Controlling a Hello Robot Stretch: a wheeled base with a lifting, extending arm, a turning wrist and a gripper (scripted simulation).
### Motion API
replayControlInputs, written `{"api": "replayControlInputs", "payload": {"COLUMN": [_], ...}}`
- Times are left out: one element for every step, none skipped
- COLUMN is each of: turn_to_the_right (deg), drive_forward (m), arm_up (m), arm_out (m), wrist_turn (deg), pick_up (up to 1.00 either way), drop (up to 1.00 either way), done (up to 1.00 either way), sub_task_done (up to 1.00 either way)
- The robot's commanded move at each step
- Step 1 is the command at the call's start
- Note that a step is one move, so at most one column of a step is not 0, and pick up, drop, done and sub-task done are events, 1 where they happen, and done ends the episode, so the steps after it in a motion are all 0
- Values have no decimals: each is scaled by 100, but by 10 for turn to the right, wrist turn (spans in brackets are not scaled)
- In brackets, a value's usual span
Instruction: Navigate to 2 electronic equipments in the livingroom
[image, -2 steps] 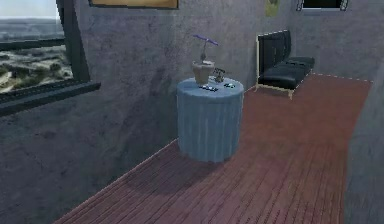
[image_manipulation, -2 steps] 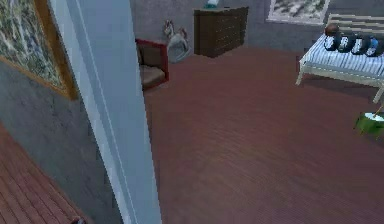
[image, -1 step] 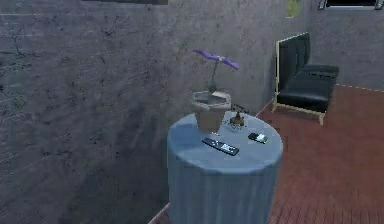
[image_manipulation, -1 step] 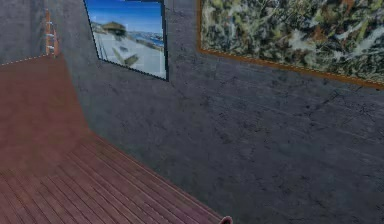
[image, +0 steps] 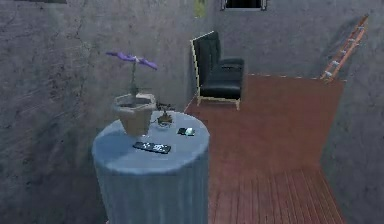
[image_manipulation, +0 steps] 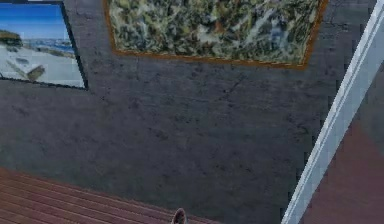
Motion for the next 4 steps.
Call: {"api": "replayControlInputs", "payload": {"turn_to_the_right": [0,330,0,-450], "drive_forward": [10,0,60,0], "arm_up": [0,0,0,0], "arm_out": [0,0,0,0], "wrist_turn": [0,0,0,0], "pick_up": [0,0,0,0], "drop": [0,0,0,0], "done": [0,0,0,0], "sub_task_done": [0,0,0,0]}}
